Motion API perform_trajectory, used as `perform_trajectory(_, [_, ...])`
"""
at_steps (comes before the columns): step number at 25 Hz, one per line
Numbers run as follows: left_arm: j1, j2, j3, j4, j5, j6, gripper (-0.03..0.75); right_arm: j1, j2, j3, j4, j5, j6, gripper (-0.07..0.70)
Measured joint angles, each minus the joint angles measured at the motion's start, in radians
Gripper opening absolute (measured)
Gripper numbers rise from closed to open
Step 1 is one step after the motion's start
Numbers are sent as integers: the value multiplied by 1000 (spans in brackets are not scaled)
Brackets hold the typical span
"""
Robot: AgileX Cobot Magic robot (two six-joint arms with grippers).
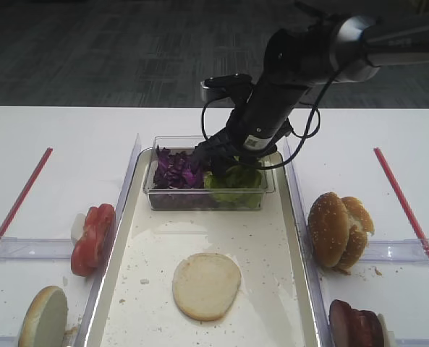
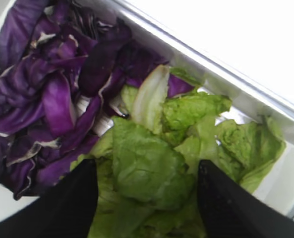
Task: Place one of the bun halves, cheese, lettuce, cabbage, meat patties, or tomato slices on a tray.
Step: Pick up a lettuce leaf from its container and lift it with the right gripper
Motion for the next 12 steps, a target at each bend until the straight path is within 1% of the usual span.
perform_trajectory(7, [0, 0, 0, 0, 0, 0, 490, 1, 17, -1, -10, -10, 0, 463])
perform_trajectory(12, [0, 0, 0, 0, 0, 0, 490, 1, 20, -2, -12, -10, 0, 391])
